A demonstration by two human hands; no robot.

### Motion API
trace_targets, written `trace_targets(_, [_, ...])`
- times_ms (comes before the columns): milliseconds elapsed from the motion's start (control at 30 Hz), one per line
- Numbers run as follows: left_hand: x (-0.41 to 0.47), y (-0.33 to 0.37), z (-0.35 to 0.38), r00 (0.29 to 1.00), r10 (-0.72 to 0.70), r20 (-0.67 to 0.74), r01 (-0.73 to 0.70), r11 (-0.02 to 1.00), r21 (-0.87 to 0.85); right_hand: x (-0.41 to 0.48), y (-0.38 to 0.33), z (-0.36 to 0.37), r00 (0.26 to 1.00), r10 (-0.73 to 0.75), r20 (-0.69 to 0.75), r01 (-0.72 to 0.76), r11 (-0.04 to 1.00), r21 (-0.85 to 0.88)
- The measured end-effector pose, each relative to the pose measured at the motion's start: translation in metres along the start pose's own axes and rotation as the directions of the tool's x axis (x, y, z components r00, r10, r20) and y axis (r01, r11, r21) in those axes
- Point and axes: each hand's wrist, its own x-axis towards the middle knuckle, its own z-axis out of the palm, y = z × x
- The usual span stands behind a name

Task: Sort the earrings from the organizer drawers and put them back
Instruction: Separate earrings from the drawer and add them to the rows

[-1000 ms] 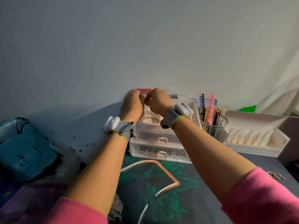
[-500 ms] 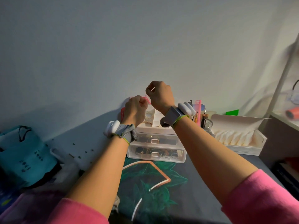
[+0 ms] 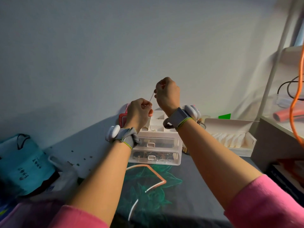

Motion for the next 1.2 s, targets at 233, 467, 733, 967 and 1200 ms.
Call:
trace_targets(233, [-0.016,0.019,0.009,0.992,-0.106,0.073,0.117,0.98,-0.164,-0.005,-0.004,-0.031,0.997,0.059,-0.058,-0.053,0.993,0.107])
trace_targets(467, [-0.032,0.039,0.014,0.984,-0.131,0.118,0.154,0.966,-0.206,-0.012,-0.006,-0.064,0.983,0.151,-0.107,-0.126,0.968,0.215])
trace_targets(733, [-0.055,0.046,0.031,0.978,-0.116,0.175,0.162,0.948,-0.274,-0.041,0.023,-0.087,0.96,0.263,-0.093,-0.24,0.949,0.206])
trace_targets(967, [-0.081,0.05,0.054,0.971,-0.13,0.201,0.186,0.938,-0.293,-0.055,0.086,-0.089,0.928,0.354,-0.112,-0.342,0.932,0.116])
trace_targets(1200, [-0.101,0.047,0.075,0.957,-0.144,0.25,0.212,0.939,-0.27,-0.086,0.128,-0.098,0.91,0.41,-0.056,-0.408,0.912,0.053])
